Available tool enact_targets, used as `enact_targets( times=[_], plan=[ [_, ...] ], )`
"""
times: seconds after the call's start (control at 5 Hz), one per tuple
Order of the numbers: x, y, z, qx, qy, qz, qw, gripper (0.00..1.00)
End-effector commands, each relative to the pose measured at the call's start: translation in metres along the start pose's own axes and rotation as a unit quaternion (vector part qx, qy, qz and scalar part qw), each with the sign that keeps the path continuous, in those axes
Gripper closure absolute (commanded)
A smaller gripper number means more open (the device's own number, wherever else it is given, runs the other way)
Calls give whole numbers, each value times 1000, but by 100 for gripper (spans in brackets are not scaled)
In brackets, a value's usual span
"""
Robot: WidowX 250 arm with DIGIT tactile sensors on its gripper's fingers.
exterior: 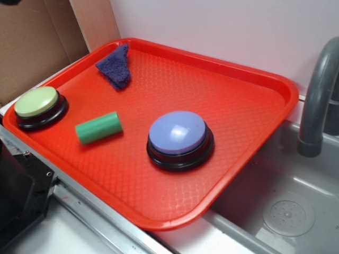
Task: Push the purple button.
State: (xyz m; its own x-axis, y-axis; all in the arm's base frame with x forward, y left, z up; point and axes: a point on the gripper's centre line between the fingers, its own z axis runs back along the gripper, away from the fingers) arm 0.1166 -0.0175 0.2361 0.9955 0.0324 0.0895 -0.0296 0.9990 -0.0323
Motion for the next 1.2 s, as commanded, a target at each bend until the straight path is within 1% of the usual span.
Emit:
enact_targets(
  times=[0.0, 0.2, 0.4, 0.6, 0.8, 1.0],
  plan=[
    [0, 0, 0, 0, 0, 0, 1000, 0],
    [48, -16, -17, 22, 8, -127, 992, 0],
    [91, -44, -38, 36, -3, -251, 967, 0],
    [110, -77, -57, 41, -15, -370, 928, 0],
    [110, -121, -89, 54, -7, -426, 903, 0],
    [88, -131, -131, 17, -21, -374, 927, 0]
  ],
)
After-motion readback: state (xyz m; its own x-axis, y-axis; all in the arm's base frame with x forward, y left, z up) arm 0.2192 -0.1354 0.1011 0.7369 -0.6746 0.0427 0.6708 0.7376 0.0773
